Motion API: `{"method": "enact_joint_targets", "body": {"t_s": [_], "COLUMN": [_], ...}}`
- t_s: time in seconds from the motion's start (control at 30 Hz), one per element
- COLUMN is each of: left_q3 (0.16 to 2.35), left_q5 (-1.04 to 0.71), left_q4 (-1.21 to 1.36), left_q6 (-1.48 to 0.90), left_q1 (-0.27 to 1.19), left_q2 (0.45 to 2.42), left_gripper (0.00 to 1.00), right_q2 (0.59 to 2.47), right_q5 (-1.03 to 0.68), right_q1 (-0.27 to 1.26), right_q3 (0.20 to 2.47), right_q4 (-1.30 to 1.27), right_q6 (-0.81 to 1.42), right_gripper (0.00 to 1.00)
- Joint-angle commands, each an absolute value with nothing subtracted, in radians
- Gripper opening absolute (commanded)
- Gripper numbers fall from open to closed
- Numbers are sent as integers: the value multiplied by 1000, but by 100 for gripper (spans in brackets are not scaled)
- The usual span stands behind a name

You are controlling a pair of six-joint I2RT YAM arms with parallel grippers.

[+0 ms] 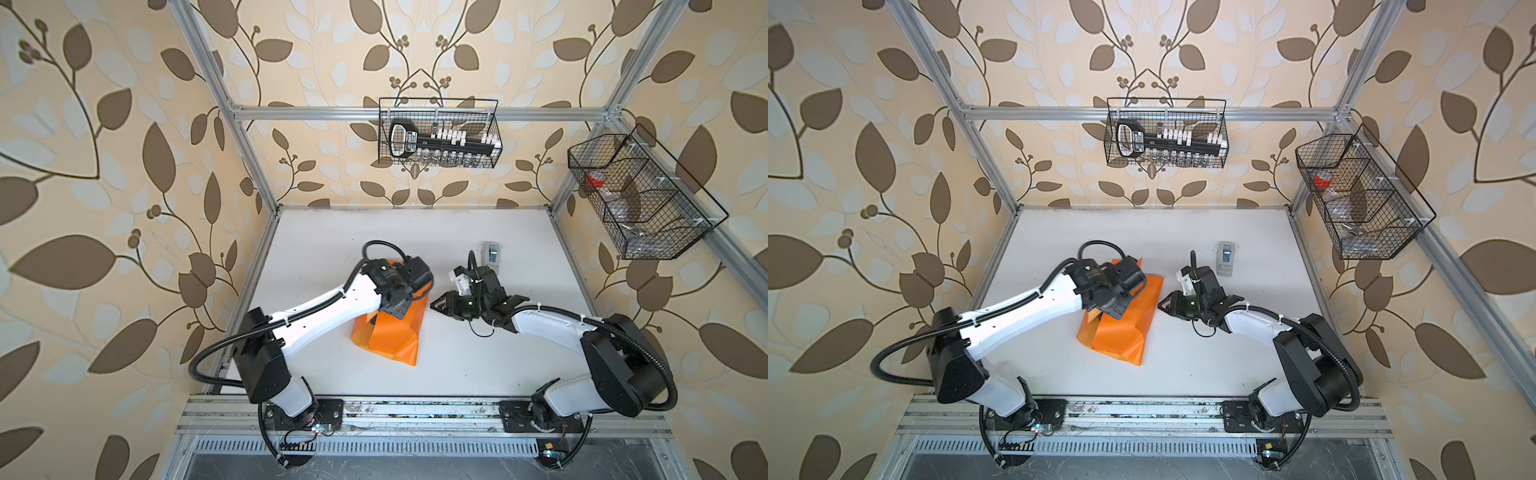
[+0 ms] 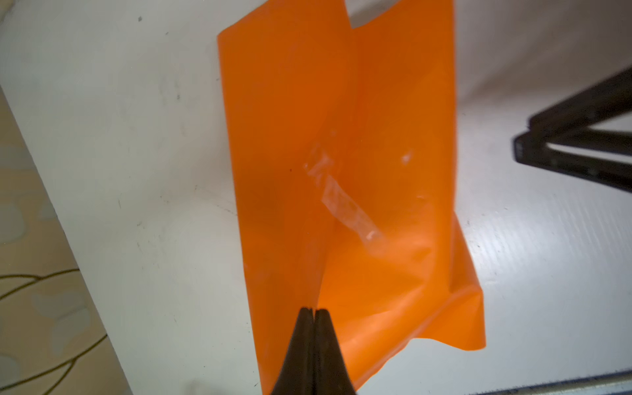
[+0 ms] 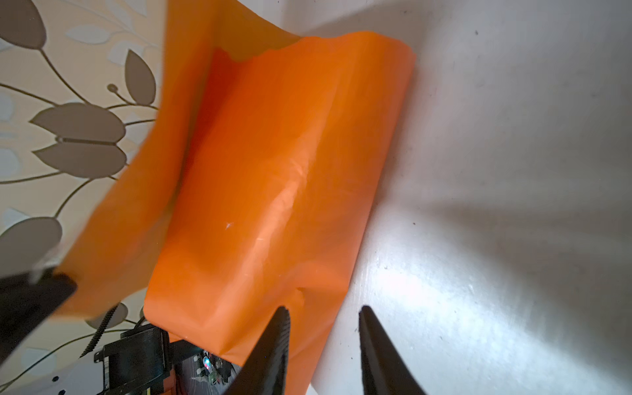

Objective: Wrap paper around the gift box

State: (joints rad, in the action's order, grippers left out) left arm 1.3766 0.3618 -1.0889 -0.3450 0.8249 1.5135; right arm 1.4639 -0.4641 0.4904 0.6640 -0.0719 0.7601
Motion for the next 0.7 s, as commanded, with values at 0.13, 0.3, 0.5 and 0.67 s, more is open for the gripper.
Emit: {"method": "enact_joint_targets", "body": {"t_s": [0.13,0.3,0.5,0.67], "left_q3": [1310,1364,1313,1270], "left_q5": [385,351,-183,-439], "left_q4": [-1205,-1222,-1024,-903], "left_q6": [-474,-440,-355,-406], "left_q1": [603,571,571,602], "left_q2": [1360,1251,1282,1418], "left_gripper": [59,85,92,89], "right_q2": [1442,1476,1478,1471], "right_q5": [-438,-422,-379,-346], "right_q1": [504,528,562,601], "right_q3": [735,778,794,793], "right_q4": [11,54,84,83], "right_q6": [715,693,687,707], "right_gripper": [37,37,36,36]}}
